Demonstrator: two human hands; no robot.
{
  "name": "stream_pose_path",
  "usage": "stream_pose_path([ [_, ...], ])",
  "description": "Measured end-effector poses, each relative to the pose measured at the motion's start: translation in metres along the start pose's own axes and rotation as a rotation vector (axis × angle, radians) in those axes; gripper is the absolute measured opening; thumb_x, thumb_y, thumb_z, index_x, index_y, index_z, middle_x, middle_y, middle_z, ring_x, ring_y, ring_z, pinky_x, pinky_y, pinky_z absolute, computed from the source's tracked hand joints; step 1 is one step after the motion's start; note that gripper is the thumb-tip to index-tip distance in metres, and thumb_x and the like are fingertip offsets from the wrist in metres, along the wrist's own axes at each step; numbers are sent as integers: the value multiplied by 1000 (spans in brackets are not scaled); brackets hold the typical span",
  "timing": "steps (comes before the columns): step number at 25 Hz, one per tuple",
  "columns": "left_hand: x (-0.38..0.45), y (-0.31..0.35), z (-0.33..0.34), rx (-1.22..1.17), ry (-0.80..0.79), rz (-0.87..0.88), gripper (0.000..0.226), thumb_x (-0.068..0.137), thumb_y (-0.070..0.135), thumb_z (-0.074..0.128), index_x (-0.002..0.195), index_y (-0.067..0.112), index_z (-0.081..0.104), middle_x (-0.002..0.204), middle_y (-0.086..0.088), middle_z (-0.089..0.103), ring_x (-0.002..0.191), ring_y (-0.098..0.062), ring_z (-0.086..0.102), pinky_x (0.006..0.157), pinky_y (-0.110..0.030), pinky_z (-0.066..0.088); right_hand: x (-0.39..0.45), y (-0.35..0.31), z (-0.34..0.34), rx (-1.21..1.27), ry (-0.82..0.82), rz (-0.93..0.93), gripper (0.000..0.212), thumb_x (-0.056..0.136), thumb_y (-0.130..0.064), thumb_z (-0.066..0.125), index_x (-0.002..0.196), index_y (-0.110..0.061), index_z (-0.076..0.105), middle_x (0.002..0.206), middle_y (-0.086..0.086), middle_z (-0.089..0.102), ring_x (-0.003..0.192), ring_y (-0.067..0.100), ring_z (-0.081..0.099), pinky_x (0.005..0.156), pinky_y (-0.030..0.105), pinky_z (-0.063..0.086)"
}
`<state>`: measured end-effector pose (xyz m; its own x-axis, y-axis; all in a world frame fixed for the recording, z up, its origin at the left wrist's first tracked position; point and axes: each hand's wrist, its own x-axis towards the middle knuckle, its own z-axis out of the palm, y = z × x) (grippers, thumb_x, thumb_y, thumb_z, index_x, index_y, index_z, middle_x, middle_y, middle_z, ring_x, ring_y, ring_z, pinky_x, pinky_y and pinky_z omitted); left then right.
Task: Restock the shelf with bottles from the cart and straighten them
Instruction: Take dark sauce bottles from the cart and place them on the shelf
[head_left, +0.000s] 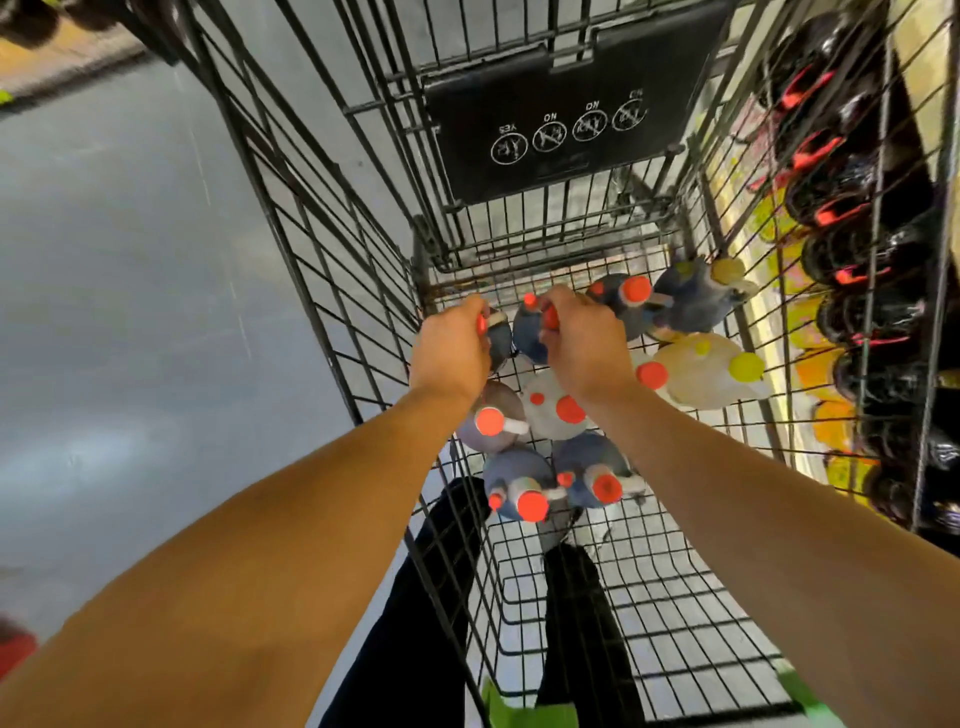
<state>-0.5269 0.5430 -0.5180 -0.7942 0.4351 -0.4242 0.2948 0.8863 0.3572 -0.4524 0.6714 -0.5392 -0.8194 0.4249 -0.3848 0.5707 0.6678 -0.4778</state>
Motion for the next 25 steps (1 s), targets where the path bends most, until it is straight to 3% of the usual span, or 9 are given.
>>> stream_pose_path([
  [3, -10, 6, -21, -65, 81, -7, 25, 85, 5, 56, 108, 16, 58, 96, -13, 67, 89, -34, 62, 68, -33, 46, -17, -7, -20, 51, 82, -39, 30, 85, -7, 60, 114, -11, 55, 102, 14, 63, 94, 36, 62, 71, 40, 51],
  [8, -53, 20, -79, -121, 227, 68, 25, 86, 10, 61, 110, 18, 60, 100, -7, 68, 94, -26, 63, 80, -33, 49, -64, -25, -91, 139, 251, -133, 26, 84, -5, 58, 109, -12, 59, 97, 10, 66, 89, 29, 61, 71, 31, 43],
  [11, -94, 34, -119, -165, 304, 150, 23, 84, 10, 63, 104, 21, 61, 96, -4, 68, 88, -25, 63, 78, -31, 48, -105, -34, -146, 243, 326, -142, 28, 82, -9, 60, 108, -18, 61, 102, 4, 66, 94, 23, 59, 80, 29, 42],
  [17, -184, 70, -178, -200, 397, 219, 23, 83, 9, 63, 102, 22, 61, 97, -3, 67, 89, -22, 59, 76, -25, 41, -188, -32, -233, 260, 426, -241, 30, 78, -7, 64, 105, -20, 58, 93, 5, 66, 86, 26, 59, 74, 30, 41],
  [21, -234, 89, -196, -184, 426, 284, 27, 81, 9, 66, 105, 19, 61, 104, -1, 64, 92, -18, 54, 75, -21, 35, -243, -21, -272, 255, 487, -280, 29, 77, -11, 65, 103, -22, 57, 95, 1, 65, 88, 24, 57, 79, 35, 44],
  [25, -270, 102, -192, -194, 356, 407, 26, 79, 11, 69, 102, 22, 61, 99, 4, 60, 91, -17, 54, 79, -27, 42, -298, -7, -278, 254, 556, -258, 27, 76, -8, 66, 98, -22, 58, 87, -2, 62, 82, 21, 56, 72, 32, 43],
])
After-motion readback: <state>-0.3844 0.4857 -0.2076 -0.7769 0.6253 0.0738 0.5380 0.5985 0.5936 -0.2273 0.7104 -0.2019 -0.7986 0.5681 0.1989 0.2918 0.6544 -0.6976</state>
